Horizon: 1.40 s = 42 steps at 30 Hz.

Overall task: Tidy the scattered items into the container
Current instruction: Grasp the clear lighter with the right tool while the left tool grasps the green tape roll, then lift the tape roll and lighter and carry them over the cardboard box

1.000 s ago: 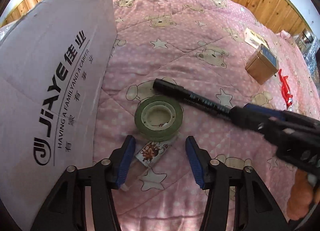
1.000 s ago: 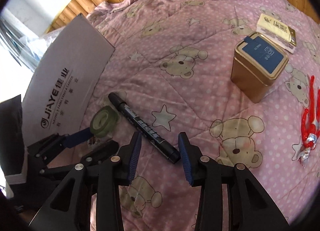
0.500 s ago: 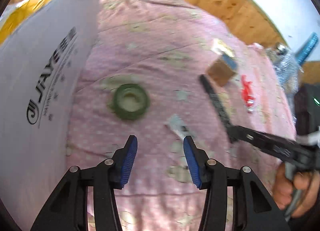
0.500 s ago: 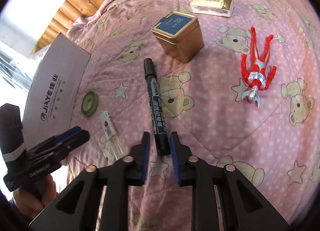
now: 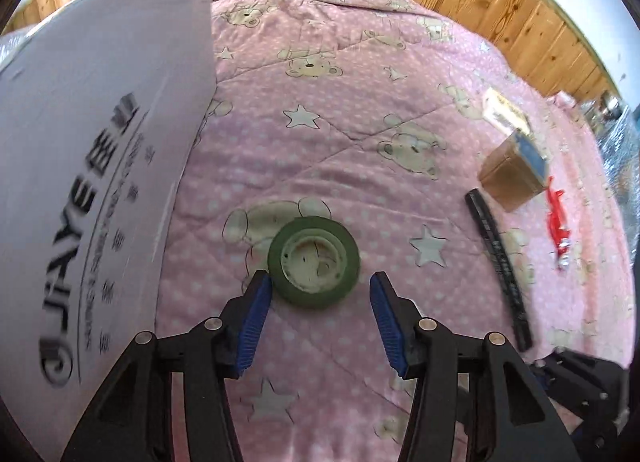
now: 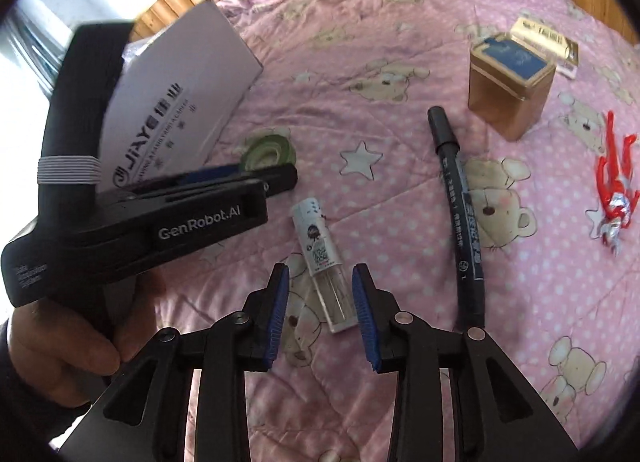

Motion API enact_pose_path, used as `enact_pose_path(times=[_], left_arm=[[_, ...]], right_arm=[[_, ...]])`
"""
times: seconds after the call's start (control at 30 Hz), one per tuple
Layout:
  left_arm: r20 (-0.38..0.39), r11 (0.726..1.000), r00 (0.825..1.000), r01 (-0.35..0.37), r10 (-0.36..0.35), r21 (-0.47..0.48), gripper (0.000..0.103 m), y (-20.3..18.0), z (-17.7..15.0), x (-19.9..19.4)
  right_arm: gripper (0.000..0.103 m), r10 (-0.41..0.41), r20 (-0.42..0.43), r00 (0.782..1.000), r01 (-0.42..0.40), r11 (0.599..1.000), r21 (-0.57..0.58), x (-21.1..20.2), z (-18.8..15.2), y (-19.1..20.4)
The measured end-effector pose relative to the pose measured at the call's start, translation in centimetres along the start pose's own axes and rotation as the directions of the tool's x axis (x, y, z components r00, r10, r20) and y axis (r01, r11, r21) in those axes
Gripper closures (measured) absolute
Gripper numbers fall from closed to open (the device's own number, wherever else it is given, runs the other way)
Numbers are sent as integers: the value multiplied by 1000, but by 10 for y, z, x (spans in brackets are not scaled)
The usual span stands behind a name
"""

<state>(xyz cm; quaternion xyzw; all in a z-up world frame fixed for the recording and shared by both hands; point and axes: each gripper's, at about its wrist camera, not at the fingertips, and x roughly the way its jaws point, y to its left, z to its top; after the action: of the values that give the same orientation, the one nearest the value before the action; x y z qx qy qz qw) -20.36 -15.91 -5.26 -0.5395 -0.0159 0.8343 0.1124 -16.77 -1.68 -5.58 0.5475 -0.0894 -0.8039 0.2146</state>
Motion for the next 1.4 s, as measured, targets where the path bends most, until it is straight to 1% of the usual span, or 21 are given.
enact_pose_path(times=[0.03,0.1,0.13,0.17,0.27,0.33,0.37,0.43,0.47,0.5,0.53,0.63,0.67,0.77,0.83,0.93,1.1,1.4], left_arm=[[1,1000,1000,15,-15,6,49,0,0,-1],[2,999,999,46,-46,17,49,-1,0,-2],[3,998,998,62,-62,22,55,-1,0,-3],[3,997,997,77,-77,28,55,-1,0,-3],[8,991,992,129,-129,33,55,-2,-2,-10],[10,988,989,148,-149,37,55,-3,-4,-17],[7,988,988,153,-153,39,55,-2,-5,-19],[0,991,992,122,-123,48,54,-4,-5,-17],[-3,993,994,106,-106,50,54,-8,-2,-13],[-6,994,995,97,-96,46,54,-15,4,-5],[-11,995,996,90,-89,45,54,-18,6,0],[-26,997,998,65,-63,53,53,-23,6,6],[-25,997,999,49,-48,61,53,-26,4,7],[-21,995,1000,14,-12,98,53,-31,1,8],[-19,993,1000,-2,4,118,54,-34,0,8],[-19,993,1000,10,-8,116,54,-34,-1,3],[8,992,1000,26,-27,126,54,-40,-2,-15],[58,989,996,63,-72,134,54,-48,-6,-56]], right_arm=[[80,-6,-1,1000,6,1000,4,1,0,-2],[84,-10,-3,1000,10,1000,17,-1,-1,-4],[86,-8,-5,1000,8,999,31,-4,-2,-6],[91,0,-6,1000,1,999,43,-9,-5,-9],[91,24,-9,1000,-23,997,69,-20,-14,-15],[92,39,-10,999,-39,996,75,-25,-18,-16],[88,44,-9,999,-43,996,73,-25,-20,-16],[86,42,-6,999,-42,997,68,-23,-19,-13],[80,41,-5,999,-40,997,66,-21,-18,-12],[69,40,-3,999,-40,997,63,-19,-17,-11],[66,35,0,999,-35,998,53,-18,-17,-9],[63,-14,1,1000,14,1000,22,-11,-15,-6],[65,-24,1,1000,24,1000,17,-9,-15,-6],[84,-55,-2,999,55,998,12,-5,-14,-7],[84,-34,-8,999,35,999,40,-5,-15,-11],[84,-25,-8,1000,25,998,54,-10,-18,-11],[84,5,12,1000,-6,997,83,-24,-23,-9],[84,7,45,999,-10,997,75,-48,-27,5]])
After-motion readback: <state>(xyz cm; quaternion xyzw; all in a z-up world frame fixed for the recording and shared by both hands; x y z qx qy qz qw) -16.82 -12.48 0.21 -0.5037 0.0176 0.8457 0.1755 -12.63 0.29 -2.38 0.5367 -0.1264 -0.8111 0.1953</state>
